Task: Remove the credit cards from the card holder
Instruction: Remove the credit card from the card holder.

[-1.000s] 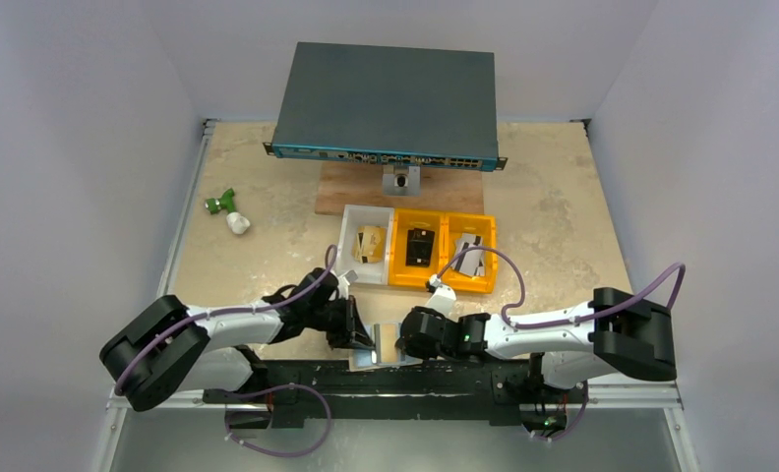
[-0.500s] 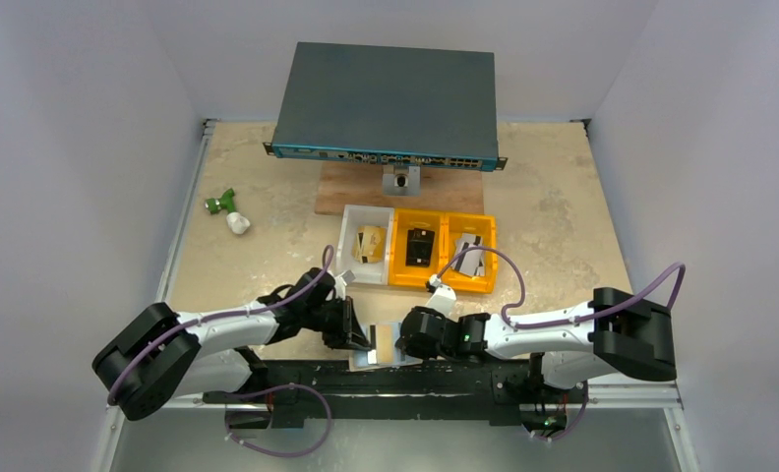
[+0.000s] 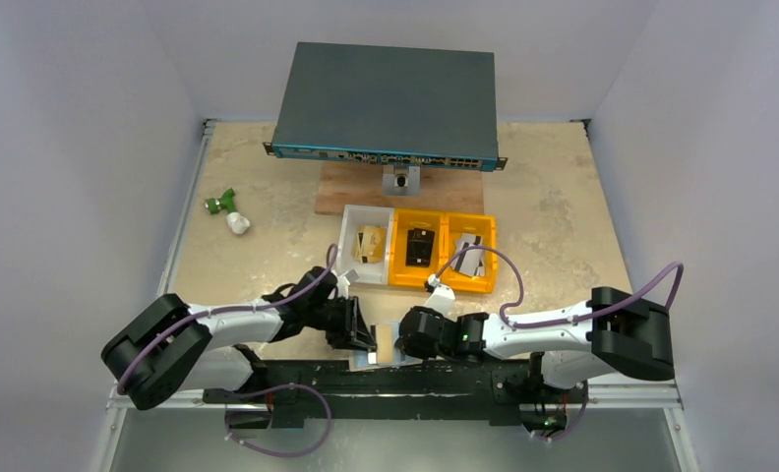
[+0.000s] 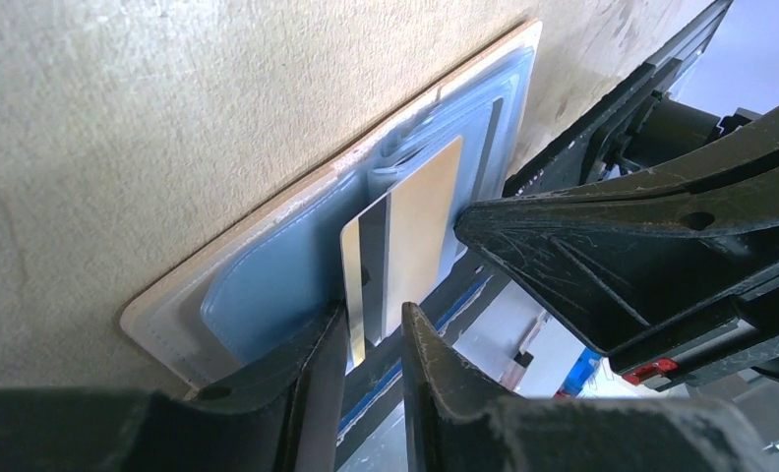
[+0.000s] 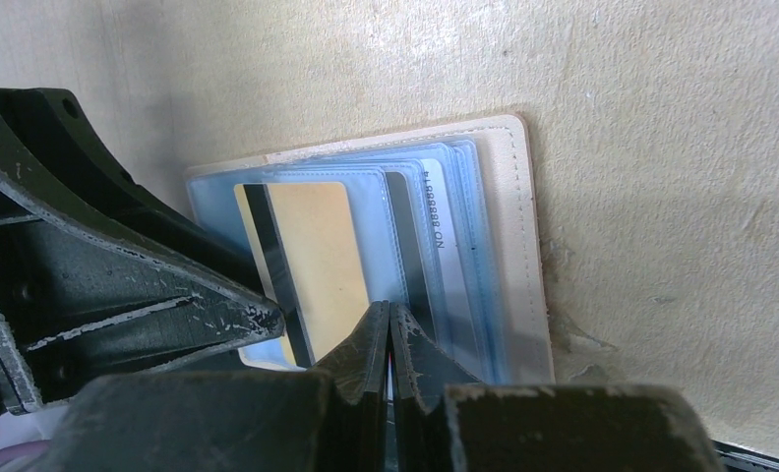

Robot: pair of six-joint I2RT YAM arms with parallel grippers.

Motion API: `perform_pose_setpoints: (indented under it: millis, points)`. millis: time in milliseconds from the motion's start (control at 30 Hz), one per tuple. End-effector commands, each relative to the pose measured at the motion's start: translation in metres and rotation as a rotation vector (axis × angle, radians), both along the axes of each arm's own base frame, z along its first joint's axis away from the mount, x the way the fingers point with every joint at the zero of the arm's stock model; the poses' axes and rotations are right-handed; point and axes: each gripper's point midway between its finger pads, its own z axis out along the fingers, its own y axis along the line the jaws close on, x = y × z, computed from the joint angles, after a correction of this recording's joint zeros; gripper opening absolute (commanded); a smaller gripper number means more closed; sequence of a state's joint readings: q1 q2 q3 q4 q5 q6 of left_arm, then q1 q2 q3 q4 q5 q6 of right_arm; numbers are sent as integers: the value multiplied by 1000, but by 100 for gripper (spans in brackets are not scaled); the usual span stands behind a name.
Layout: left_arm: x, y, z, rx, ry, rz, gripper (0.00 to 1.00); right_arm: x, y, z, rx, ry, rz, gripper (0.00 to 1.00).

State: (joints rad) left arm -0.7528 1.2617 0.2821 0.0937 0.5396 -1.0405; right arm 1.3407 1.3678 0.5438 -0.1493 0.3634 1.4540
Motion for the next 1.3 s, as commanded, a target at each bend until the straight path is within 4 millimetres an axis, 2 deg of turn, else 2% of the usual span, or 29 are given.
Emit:
perform_pose_setpoints:
  millis: [0, 133, 267, 433, 633, 733, 833, 1067, 1267]
  points:
    - [6, -1, -6, 12, -4, 22, 26, -21, -73, -54, -317, 82, 41, 0]
    - [6, -2, -8, 6, 14, 35, 18, -21, -72, -54, -315, 83, 42, 0]
    - [4, 0, -9, 11, 31, 52, 0, -21, -73, -54, -314, 83, 41, 0]
    - [3, 8, -8, 50, 26, 69, 0, -21, -75, -54, -310, 81, 39, 0]
    - [0, 40, -8, 219, 8, 82, 0, -23, -77, -57, -296, 84, 61, 0]
    - [0, 46, -4, 249, -7, 70, 0, -26, -76, -61, -286, 97, 81, 0]
    - [3, 48, 8, 258, -43, 46, 0, -28, -65, -60, -253, 94, 132, 0]
    - [8, 47, 31, 256, -87, 31, 0, -15, -45, -41, -224, 43, 179, 0]
    - [15, 47, 56, 251, -146, 23, 0, -8, -43, -22, -157, 10, 136, 0]
